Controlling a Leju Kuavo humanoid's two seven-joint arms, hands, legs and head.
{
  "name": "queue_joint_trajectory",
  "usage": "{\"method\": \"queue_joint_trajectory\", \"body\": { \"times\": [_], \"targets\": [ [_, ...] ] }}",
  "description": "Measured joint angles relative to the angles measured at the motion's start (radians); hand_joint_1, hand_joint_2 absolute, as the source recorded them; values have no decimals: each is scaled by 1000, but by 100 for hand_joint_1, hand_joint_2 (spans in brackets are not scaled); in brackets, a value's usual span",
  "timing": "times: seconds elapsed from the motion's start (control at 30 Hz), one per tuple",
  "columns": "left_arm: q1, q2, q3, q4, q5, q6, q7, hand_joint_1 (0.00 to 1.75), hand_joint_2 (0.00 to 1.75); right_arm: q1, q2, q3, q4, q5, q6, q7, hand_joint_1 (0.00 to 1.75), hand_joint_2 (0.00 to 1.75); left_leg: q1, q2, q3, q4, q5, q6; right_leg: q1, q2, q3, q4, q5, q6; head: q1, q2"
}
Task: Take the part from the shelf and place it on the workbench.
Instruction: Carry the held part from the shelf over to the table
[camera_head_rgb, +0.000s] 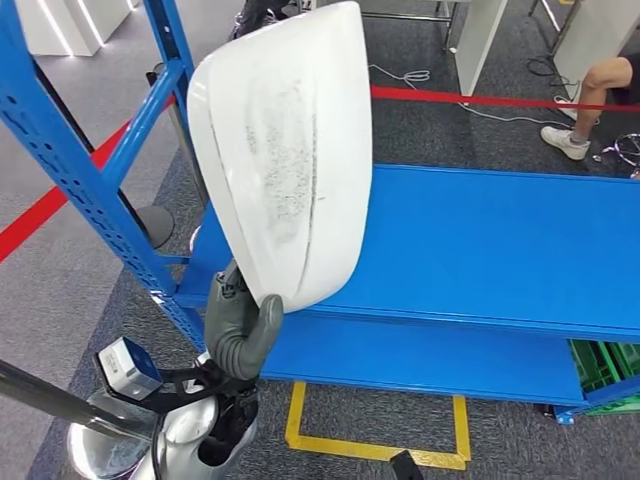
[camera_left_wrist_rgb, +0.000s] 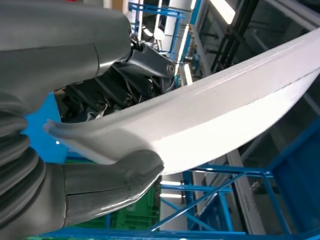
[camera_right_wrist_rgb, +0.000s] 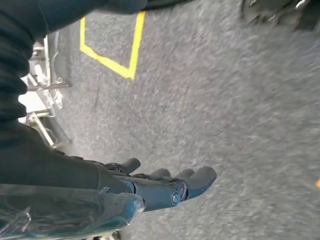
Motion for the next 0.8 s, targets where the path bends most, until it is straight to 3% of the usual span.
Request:
{"method": "queue_joint_trajectory", "body": {
  "times": [0.07, 0.13, 0.23, 0.27, 0.3, 0.33, 0.4, 0.43, 0.5, 0.6, 0.67, 0.73, 0.77, 0.8],
  "targets": [
    [-4, 0, -2, 4, -3, -2, 8, 175, 175, 11, -5, -1, -1, 1, 0, 0, 0, 175, 2, 1, -2, 0, -1, -10, -1, 2, 1, -5, 1, -11, -2, 0],
    [-9, 1, -6, 8, -8, -4, 14, 175, 175, 18, -8, -2, -1, 1, -1, 1, 0, 175, 3, 2, -20, 39, -29, -21, -5, 3, 3, -10, 5, -22, -7, 0],
    [-13, 3, -10, 14, -9, -5, 17, 175, 175, 22, -8, -2, -1, 1, -1, 0, 0, 175, 5, 2, -111, 217, -107, -32, -7, 3, 3, -12, 6, -29, -14, 0],
    [-13, 4, -11, 17, -9, -6, 18, 175, 175, 24, -9, -2, -1, 1, -1, 1, 0, 175, 5, 2, -135, 260, -116, -33, -7, 3, 4, -12, 6, -29, -14, 0],
    [-13, 5, -13, 20, -8, -7, 18, 175, 175, 25, -9, -2, -1, 1, 0, 3, 0, 175, 6, 2, -143, 269, -104, -33, -7, 3, 4, -12, 6, -29, -14, 0],
    [-13, 5, -15, 22, -7, -8, 18, 175, 175, 26, -10, -2, -1, 2, 2, 6, 0, 175, 6, 2, -132, 241, -77, -31, -7, 4, 5, -12, 5, -29, -14, 0],
    [-16, 5, -20, 23, -2, -14, 18, 175, 175, 26, -10, -2, -1, 5, 15, 16, 0, 175, 7, 3, -73, 119, -10, -28, -7, 6, 8, -12, 3, -25, -14, 0],
    [-18, 4, -22, 23, 1, -16, 18, 175, 175, 26, -10, -2, -1, 7, 25, 21, 0, 175, 7, 2, -44, 61, 8, -24, -5, 8, 7, -11, 1, -20, -14, 0],
    [-22, 3, -25, 24, 6, -18, 18, 175, 175, 26, -10, -2, -1, 15, 41, 31, 0, 175, 5, 0, -18, 5, 12, -14, -2, 9, 5, -12, 1, -8, -14, 0],
    [-23, 0, -26, 24, 13, -20, 18, 175, 175, 26, -11, -2, -1, 32, 51, 62, 0, 175, 5, -2, -18, -3, 13, 7, -4, 8, 1, -10, -5, 9, -11, 0],
    [-26, -2, -26, 24, 16, -23, 18, 175, 175, 25, -12, -2, -2, 34, 48, 102, 0, 175, 8, -1, -16, -6, 15, 18, -4, 8, -33, 63, -49, 15, -5, 0],
    [-27, -3, -26, 26, 18, -26, 21, 175, 175, 26, -13, -2, -2, 32, 42, 152, 0, 175, 5, -1, -16, -6, 14, 24, -3, 8, -99, 200, -110, 16, -1, 0],
    [-27, -3, -27, 27, 17, -27, 24, 175, 175, 28, -14, -3, -2, 31, 40, 176, 0, 175, 4, -2, -15, -6, 13, 25, -2, 8, -127, 253, -125, 16, -1, 0],
    [-27, -3, -27, 29, 15, -27, 27, 175, 175, 29, -15, -4, -2, 31, 39, 199, 0, 175, 3, -2, -14, -6, 13, 26, -2, 8, -139, 271, -120, 15, 0, 0]
  ]
}}
